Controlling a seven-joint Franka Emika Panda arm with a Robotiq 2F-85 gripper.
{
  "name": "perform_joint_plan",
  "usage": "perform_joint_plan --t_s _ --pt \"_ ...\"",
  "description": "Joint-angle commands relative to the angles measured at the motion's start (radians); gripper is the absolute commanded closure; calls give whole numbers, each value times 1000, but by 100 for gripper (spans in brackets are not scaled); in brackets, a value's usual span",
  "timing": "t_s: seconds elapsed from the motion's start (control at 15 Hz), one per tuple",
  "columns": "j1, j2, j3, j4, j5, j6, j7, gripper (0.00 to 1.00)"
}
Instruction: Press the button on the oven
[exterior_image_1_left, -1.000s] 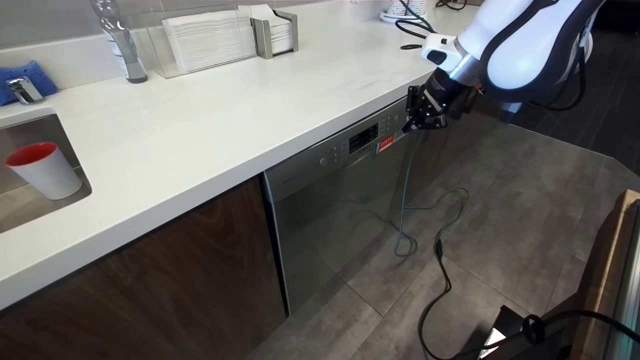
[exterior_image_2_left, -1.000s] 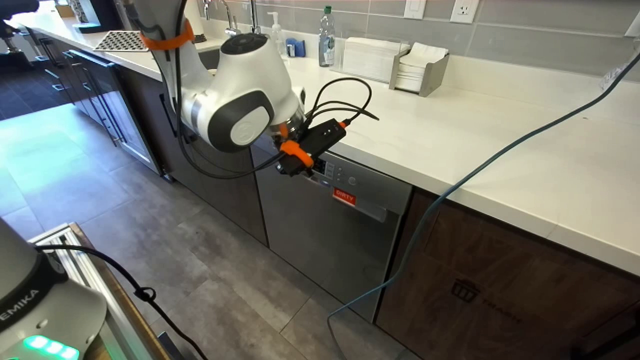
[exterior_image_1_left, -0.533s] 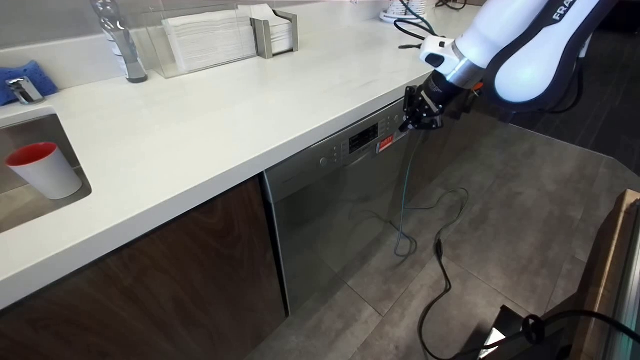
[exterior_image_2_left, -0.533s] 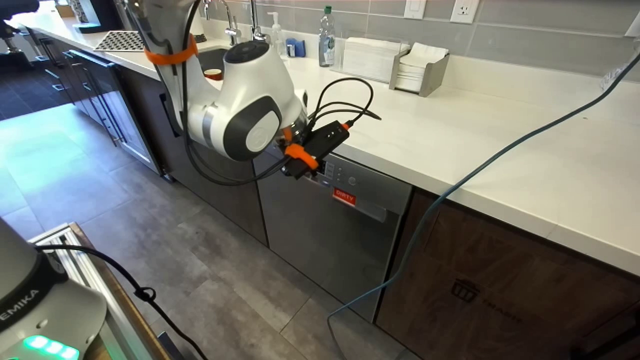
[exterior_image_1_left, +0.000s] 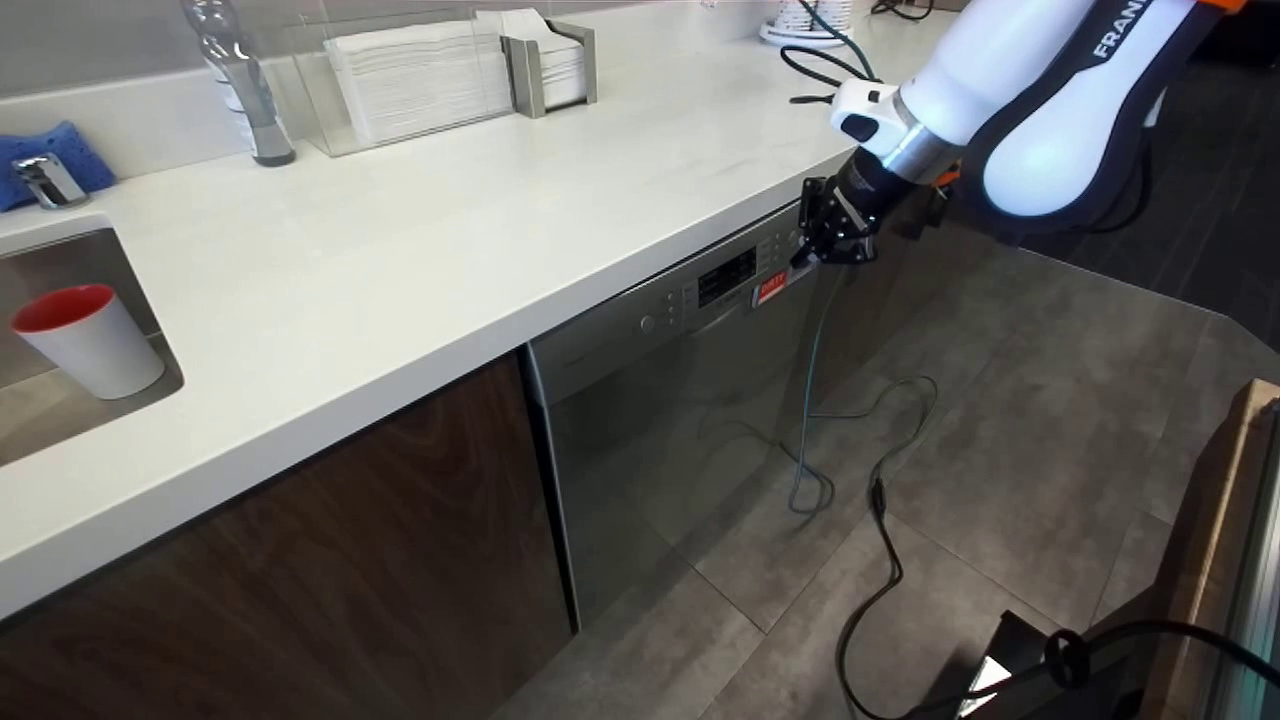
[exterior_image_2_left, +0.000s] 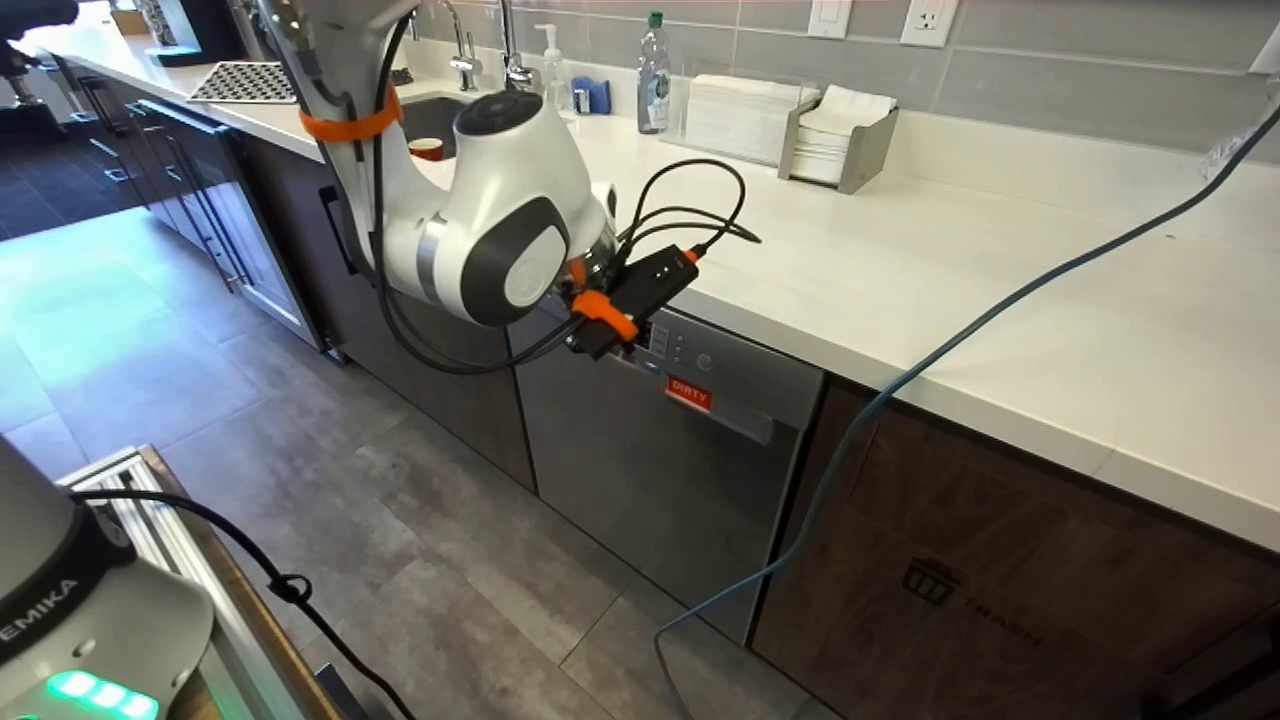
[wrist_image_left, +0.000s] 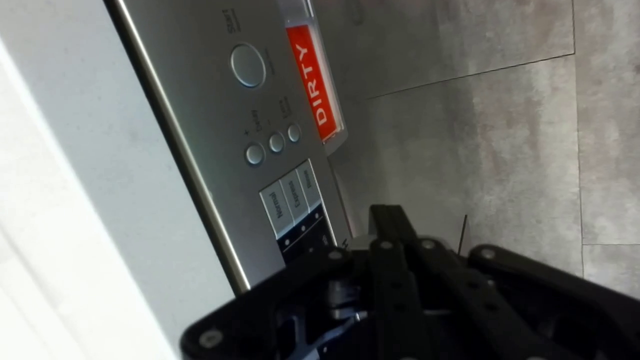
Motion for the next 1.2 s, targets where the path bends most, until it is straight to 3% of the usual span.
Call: perform_joint_plan --t_s 0.0,0.4,1.13 --pt "28 1 -36 4 -48 3 49 100" --pt "-2 47 -44 4 -114 91 72 100" --pt "8 95 -93 17 -186 235 106 100"
